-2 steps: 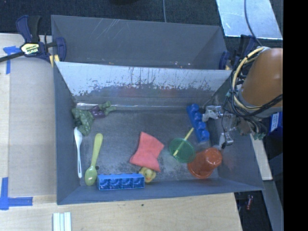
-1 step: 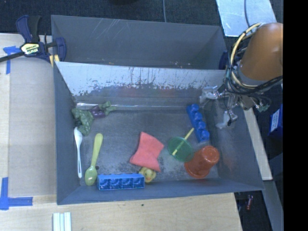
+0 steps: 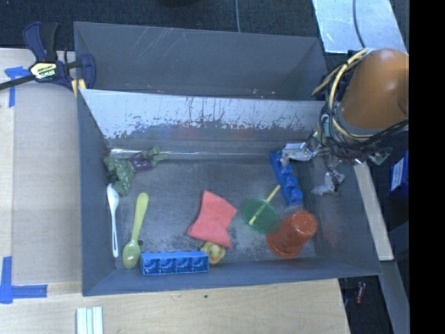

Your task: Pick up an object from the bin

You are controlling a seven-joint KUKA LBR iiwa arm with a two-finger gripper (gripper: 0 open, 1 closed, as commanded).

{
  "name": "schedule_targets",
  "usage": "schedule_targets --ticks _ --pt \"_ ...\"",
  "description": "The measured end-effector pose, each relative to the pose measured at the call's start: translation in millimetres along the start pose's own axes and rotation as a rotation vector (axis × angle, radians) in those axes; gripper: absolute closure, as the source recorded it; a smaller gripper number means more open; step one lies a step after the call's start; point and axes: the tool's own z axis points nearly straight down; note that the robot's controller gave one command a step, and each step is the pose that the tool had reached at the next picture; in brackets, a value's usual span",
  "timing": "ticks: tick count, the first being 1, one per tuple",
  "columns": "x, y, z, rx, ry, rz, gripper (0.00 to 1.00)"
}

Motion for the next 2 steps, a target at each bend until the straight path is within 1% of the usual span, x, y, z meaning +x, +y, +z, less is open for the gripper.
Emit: schedule_targets --ticks 1,2 --pt "-22.0 3.2 32.7 0.023 -0.020 0.020 0.00" --pt "-30.8 10.6 31.6 0.021 -0.014 -0.142 1.00"
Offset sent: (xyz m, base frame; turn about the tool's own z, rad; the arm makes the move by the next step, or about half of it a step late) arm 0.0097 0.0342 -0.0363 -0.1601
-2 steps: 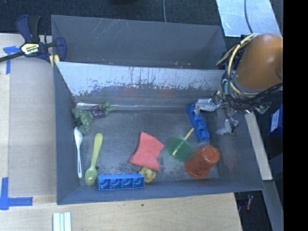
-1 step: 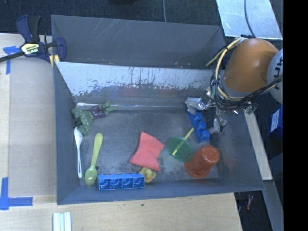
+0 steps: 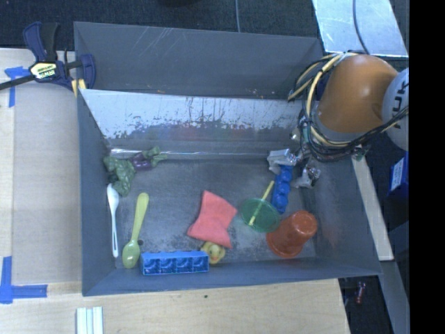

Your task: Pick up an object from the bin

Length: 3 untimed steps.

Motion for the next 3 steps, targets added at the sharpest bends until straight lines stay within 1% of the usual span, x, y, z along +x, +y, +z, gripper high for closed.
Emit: schedule_targets --ticks 1,2,3 --pt "-1.7 1 0 -0.002 -0.001 -0.013 1.00" --pt "-2.7 -1 -35 0.002 -0.004 -0.009 1.00" --pt "-3.1 -1 -84 0.001 -0.003 -0.008 1.00"
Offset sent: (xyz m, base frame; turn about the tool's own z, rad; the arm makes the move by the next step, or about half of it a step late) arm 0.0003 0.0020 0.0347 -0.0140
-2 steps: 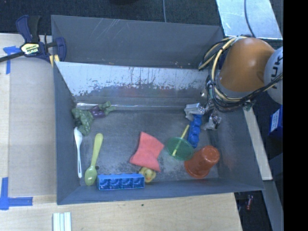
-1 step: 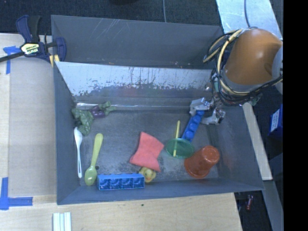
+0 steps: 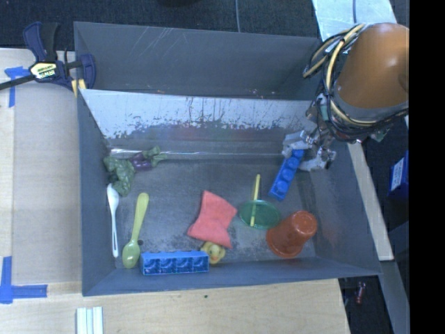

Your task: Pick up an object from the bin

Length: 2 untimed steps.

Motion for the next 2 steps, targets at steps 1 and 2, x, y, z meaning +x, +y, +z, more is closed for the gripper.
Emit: schedule_targets --ticks 1,2 --pt "-0.3 0 -11 -0.001 -0.002 0.004 1.00" --pt "-1.1 -1 -58 0.001 -0.003 0.006 1.00"
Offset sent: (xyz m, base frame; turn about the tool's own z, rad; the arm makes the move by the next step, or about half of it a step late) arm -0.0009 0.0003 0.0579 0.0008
